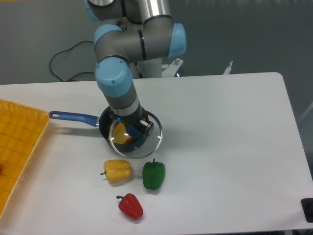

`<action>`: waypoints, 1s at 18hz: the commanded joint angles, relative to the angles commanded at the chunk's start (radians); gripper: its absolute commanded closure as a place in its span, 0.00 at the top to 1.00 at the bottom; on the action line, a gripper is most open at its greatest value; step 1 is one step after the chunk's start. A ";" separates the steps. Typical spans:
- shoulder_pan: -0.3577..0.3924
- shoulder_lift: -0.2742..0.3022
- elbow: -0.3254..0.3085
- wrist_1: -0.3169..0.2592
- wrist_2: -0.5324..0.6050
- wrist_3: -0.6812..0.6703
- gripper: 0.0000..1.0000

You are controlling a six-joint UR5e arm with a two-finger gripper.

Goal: Close the pot lid
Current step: 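Lower the glass lid onto the saucepan rim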

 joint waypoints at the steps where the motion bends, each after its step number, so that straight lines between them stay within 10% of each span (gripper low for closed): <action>1: -0.002 0.005 -0.008 0.002 0.000 0.000 0.45; 18: -0.015 0.060 -0.124 0.071 -0.002 0.051 0.45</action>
